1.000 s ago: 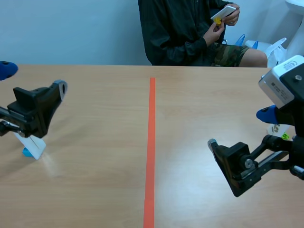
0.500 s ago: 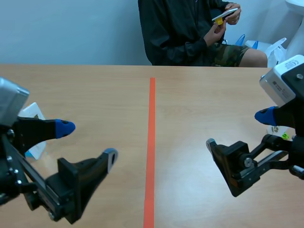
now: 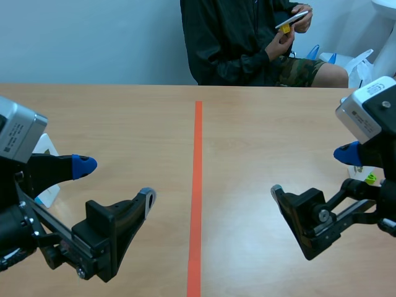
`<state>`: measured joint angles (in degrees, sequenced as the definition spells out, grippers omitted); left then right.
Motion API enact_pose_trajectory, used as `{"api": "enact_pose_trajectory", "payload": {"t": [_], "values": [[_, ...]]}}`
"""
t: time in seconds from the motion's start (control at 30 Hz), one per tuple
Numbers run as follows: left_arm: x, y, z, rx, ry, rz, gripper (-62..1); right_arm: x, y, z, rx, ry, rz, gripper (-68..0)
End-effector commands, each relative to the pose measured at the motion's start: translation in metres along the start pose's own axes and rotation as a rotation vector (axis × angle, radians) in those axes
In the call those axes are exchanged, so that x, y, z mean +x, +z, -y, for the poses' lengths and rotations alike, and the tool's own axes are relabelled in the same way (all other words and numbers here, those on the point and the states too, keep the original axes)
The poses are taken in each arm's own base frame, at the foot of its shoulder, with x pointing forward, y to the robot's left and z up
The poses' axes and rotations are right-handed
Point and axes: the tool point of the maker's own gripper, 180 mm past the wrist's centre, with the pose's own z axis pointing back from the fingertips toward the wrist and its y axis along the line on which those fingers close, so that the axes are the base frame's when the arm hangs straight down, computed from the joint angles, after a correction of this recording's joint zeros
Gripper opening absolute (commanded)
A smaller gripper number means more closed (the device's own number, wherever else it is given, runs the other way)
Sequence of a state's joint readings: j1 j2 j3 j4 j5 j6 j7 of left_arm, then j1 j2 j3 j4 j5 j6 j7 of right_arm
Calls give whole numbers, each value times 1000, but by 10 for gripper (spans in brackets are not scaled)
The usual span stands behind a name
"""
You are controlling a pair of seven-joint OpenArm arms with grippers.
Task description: Sort the leaf by its shape. The table is split by an orange tape line. A compound leaf with several leaflets goes to the left side, a simple leaf with one blade goes to the right side. Return to the home posture when a red brick is placed on the table.
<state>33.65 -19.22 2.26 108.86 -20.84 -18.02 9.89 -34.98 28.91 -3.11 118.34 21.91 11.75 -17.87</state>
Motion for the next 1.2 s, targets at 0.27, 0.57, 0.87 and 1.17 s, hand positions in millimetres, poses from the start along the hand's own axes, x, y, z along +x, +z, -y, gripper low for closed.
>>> {"api": "enact_pose_trajectory", "payload": {"t": [0.27, 0.57, 0.87, 1.17], "values": [[7, 0, -3, 9, 3, 29, 14, 7, 0, 4, -11, -1, 27, 4], [7, 0, -3, 9, 3, 30, 14, 7, 0, 4, -11, -1, 28, 4], [7, 0, -3, 9, 3, 30, 14, 8, 0, 5, -12, 0, 31, 4], [9, -1, -3, 9, -1, 34, 14, 12, 0, 5, -13, 1, 51, 4]]}}
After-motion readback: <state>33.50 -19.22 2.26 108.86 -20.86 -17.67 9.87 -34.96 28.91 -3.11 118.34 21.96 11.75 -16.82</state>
